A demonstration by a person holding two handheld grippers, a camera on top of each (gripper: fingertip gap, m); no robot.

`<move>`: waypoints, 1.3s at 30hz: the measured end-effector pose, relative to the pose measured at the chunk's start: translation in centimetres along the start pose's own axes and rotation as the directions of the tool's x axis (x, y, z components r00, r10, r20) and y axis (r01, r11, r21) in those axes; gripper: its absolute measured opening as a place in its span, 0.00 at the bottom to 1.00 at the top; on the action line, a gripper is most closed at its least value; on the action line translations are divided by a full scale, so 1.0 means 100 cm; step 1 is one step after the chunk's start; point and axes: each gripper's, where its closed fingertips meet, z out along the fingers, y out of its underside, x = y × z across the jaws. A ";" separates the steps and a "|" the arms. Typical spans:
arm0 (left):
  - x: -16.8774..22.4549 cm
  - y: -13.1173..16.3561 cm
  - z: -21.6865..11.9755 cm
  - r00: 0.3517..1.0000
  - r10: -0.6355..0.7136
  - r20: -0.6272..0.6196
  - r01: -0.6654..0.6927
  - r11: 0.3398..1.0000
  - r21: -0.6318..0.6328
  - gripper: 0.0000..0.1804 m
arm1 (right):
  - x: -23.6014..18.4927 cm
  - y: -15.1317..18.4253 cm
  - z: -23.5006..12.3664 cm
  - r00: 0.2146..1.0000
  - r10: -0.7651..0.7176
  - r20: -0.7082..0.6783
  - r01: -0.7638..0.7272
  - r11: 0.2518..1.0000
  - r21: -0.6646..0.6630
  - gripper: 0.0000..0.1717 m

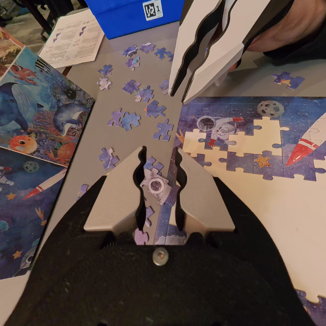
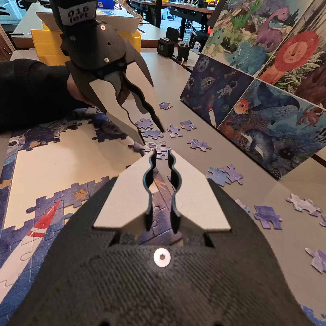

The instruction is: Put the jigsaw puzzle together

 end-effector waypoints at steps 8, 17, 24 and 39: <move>-0.001 -0.013 -0.009 0.999 -0.029 -0.015 0.030 0.996 0.080 0.14 | 0.000 -0.004 -0.002 0.999 0.035 0.022 -0.036 0.999 0.033 0.06; -0.003 -0.013 -0.009 1.000 -0.027 0.005 0.026 0.997 0.077 0.11 | -0.001 -0.001 0.000 1.000 0.022 0.017 -0.022 1.000 0.014 0.06; -0.005 -0.013 -0.009 0.999 -0.037 0.011 0.036 0.996 0.082 0.10 | 0.001 -0.004 -0.003 1.000 0.018 0.008 -0.018 1.000 0.024 0.06; -0.010 -0.013 -0.013 0.998 -0.050 0.030 0.047 0.995 0.092 0.09 | 0.122 0.080 -0.086 0.852 0.224 -0.473 -0.320 0.938 -0.133 0.28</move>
